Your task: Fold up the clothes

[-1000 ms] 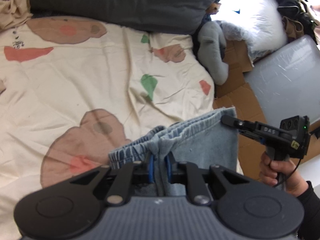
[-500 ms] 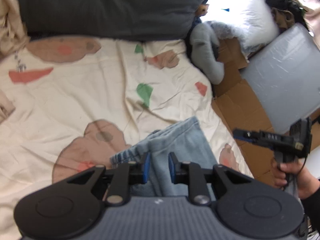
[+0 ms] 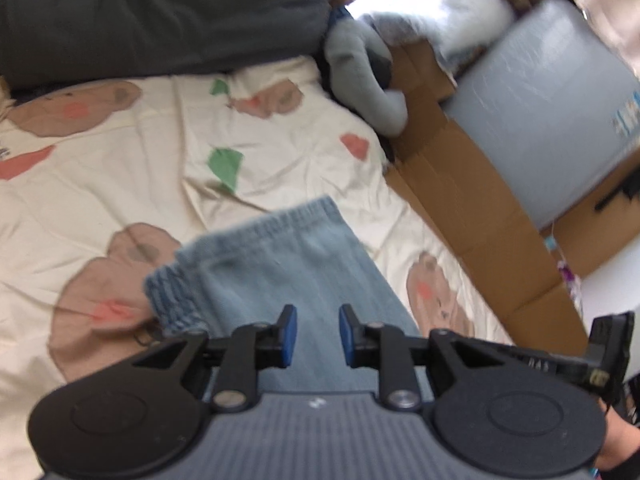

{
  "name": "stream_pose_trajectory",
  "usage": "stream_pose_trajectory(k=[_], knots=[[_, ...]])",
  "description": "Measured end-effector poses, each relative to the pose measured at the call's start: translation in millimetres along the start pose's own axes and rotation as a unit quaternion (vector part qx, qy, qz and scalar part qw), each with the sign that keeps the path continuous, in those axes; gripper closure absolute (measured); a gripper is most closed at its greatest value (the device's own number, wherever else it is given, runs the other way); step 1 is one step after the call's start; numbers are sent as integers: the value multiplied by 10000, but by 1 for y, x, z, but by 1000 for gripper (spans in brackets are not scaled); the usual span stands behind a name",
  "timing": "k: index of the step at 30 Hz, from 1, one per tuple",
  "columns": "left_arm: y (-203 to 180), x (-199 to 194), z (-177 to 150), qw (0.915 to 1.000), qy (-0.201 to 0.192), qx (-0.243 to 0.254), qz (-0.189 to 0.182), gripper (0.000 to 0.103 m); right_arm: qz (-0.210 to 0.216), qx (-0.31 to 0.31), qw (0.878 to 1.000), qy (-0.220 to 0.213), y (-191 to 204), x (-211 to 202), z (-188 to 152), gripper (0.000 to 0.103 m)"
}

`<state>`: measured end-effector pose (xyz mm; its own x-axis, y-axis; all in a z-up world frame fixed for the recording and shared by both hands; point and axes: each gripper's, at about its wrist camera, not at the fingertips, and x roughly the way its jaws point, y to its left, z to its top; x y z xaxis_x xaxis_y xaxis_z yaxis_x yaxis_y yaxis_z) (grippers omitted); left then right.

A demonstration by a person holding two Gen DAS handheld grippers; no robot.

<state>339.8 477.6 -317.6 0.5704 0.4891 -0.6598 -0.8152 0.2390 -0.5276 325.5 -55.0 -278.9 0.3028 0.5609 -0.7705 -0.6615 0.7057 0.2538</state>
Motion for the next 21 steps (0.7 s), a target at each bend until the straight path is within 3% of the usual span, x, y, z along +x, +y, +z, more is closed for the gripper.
stream_pose_trajectory(k=[8, 15, 21], knots=[[-28, 31, -16, 9974, 541, 451, 149, 74, 2, -89, 9999, 75, 2, 5, -64, 63], [-52, 60, -25, 9825, 1302, 1299, 304, 72, -161, 273, 9995, 88, -13, 9, -104, 64], [-71, 73, -27, 9730, 1531, 1704, 267, 70, -484, 2, 9984, 291, -16, -2, -112, 64]])
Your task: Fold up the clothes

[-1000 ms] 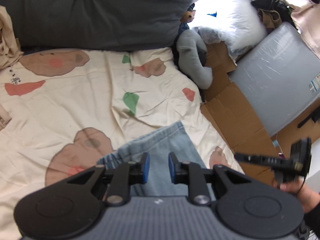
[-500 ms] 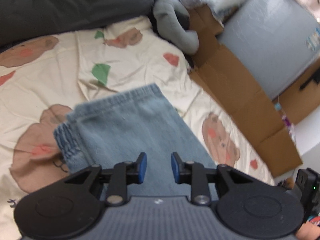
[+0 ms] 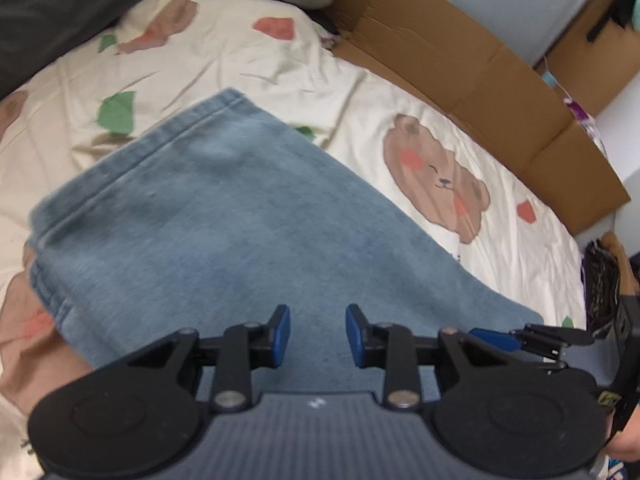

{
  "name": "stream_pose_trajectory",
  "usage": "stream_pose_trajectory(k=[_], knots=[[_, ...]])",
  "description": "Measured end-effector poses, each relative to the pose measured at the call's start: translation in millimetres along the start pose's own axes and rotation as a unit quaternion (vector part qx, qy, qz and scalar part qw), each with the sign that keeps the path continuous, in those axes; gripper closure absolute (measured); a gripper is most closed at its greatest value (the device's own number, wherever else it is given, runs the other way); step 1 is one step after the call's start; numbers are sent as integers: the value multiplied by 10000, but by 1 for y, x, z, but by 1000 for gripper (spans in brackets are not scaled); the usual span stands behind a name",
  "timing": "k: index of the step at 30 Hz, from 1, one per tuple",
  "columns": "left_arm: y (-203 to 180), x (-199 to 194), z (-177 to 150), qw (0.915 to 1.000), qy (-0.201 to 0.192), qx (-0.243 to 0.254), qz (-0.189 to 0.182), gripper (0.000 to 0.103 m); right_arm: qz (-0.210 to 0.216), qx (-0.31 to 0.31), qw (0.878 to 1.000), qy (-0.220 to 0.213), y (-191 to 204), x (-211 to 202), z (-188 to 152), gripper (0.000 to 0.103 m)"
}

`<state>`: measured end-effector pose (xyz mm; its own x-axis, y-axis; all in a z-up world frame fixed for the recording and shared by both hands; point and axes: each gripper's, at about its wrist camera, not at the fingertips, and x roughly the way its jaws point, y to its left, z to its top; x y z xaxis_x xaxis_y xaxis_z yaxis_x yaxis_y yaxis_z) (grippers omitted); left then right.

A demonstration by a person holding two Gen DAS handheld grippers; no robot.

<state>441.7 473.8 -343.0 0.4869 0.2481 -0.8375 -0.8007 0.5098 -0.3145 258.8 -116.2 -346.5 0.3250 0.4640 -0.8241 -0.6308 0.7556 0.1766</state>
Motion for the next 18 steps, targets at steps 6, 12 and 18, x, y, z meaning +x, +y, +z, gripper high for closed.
stream_pose_trajectory(k=[6, 12, 18], knots=[[-21, 18, 1, 9993, -39, 326, -150, 63, -143, 312, 9994, -28, -36, -17, -15, 64], [-32, 42, -1, 9989, 79, 429, -158, 64, -110, 449, 9989, -88, -55, -34, -33, 64], [-43, 53, 6, 9959, 80, 888, -159, 65, -298, 712, 9967, -248, -69, -46, -51, 73]])
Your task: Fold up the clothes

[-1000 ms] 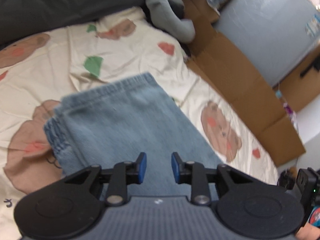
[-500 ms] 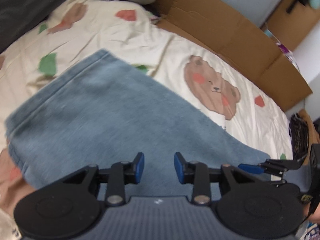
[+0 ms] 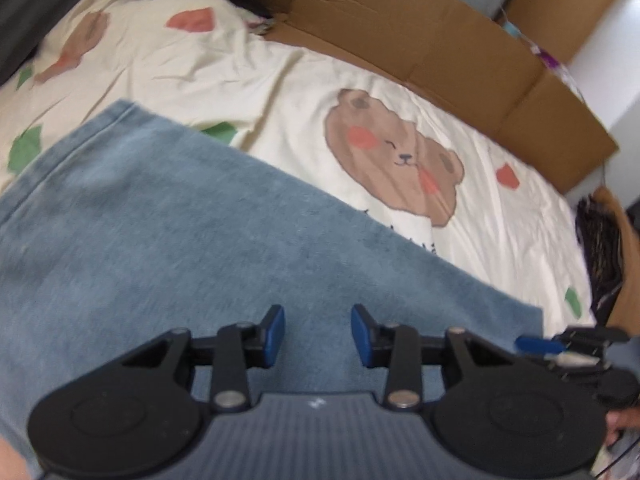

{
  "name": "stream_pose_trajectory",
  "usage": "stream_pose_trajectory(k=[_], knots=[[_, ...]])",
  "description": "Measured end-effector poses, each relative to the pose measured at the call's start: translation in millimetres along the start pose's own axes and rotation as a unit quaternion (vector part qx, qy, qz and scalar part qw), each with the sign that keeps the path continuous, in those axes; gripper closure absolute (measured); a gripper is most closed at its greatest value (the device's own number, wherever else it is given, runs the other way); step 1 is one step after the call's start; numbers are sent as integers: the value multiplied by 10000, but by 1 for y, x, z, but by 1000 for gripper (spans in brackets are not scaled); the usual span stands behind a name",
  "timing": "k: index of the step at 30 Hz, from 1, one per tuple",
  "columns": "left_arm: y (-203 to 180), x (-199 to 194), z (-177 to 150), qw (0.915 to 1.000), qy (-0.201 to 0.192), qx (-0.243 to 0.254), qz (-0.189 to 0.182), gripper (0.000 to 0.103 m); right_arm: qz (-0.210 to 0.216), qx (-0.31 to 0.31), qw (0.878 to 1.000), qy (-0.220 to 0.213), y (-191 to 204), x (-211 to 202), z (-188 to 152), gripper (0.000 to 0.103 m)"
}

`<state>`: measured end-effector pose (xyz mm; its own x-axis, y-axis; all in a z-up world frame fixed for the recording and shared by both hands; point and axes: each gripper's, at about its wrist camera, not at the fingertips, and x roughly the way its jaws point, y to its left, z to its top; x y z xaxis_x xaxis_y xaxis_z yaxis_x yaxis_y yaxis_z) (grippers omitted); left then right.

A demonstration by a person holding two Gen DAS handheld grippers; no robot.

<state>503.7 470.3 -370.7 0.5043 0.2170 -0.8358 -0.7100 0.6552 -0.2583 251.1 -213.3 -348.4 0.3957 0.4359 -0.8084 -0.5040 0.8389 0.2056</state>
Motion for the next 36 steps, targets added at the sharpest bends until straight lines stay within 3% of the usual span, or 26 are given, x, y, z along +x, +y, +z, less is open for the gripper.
stream_pose_trajectory(k=[5, 11, 17, 22, 29, 36], knots=[[-8, 13, 14, 9973, 234, 697, -8, 65, -226, 49, 9997, -82, -14, -10, -4, 77], [-10, 13, 15, 9984, 107, 540, -93, 65, -746, 288, 9963, -326, -35, -20, 0, 84], [-18, -18, 0, 9960, -51, 892, 14, 65, -617, -86, 9971, -439, -29, -37, 12, 82], [-10, -18, -9, 9961, -47, 876, -7, 65, -608, 276, 9954, -680, -28, -37, 15, 83], [2, 3, -9, 9985, 16, 525, -140, 65, -991, -67, 9948, -211, -22, -6, 13, 83], [0, 2, -18, 9989, 38, 378, -263, 65, -1134, 15, 9935, -91, -20, -5, 12, 84]])
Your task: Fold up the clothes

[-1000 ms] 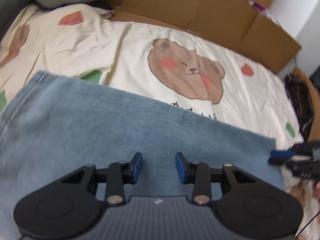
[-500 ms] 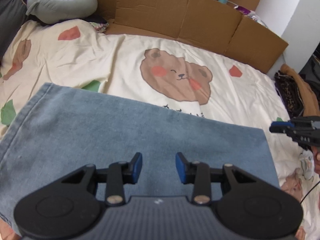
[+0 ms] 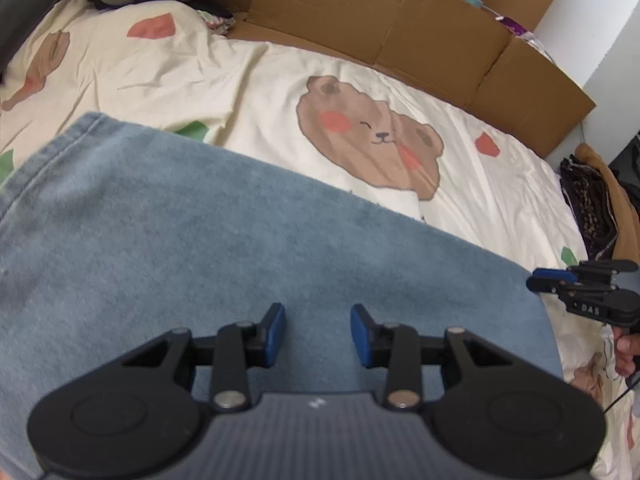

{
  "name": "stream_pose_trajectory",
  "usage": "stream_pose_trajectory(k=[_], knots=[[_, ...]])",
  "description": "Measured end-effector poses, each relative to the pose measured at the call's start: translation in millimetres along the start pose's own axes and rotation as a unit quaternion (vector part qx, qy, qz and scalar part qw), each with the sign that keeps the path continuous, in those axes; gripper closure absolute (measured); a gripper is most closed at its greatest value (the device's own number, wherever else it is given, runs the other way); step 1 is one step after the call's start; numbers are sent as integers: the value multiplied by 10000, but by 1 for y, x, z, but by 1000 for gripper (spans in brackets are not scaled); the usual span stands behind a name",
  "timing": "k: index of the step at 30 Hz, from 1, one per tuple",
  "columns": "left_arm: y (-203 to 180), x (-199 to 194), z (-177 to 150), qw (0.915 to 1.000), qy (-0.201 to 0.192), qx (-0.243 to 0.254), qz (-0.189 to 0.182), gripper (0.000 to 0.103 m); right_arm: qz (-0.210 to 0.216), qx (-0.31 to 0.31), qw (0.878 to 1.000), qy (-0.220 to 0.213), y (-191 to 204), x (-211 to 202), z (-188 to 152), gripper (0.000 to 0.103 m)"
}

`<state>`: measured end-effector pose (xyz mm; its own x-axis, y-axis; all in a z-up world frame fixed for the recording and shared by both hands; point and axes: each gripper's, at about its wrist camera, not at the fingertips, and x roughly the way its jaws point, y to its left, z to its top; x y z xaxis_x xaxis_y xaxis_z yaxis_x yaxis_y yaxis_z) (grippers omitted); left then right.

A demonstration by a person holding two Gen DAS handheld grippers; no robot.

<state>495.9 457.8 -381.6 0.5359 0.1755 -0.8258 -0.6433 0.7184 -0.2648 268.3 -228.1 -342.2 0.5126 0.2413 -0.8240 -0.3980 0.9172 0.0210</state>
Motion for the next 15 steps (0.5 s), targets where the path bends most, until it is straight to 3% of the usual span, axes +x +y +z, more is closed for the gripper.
stream_pose_trajectory(k=[4, 9, 15], knots=[[-9, -4, -12, 9999, 106, 25, -127, 65, 244, 160, 9996, 29, 0, -18, 0, 86], [-27, -7, -29, 9993, 281, 146, -218, 65, 748, -461, 9955, 343, 24, -36, -16, 85], [-44, -12, -50, 9974, 557, 351, -285, 65, 881, -690, 9921, 561, 36, -40, -51, 87]])
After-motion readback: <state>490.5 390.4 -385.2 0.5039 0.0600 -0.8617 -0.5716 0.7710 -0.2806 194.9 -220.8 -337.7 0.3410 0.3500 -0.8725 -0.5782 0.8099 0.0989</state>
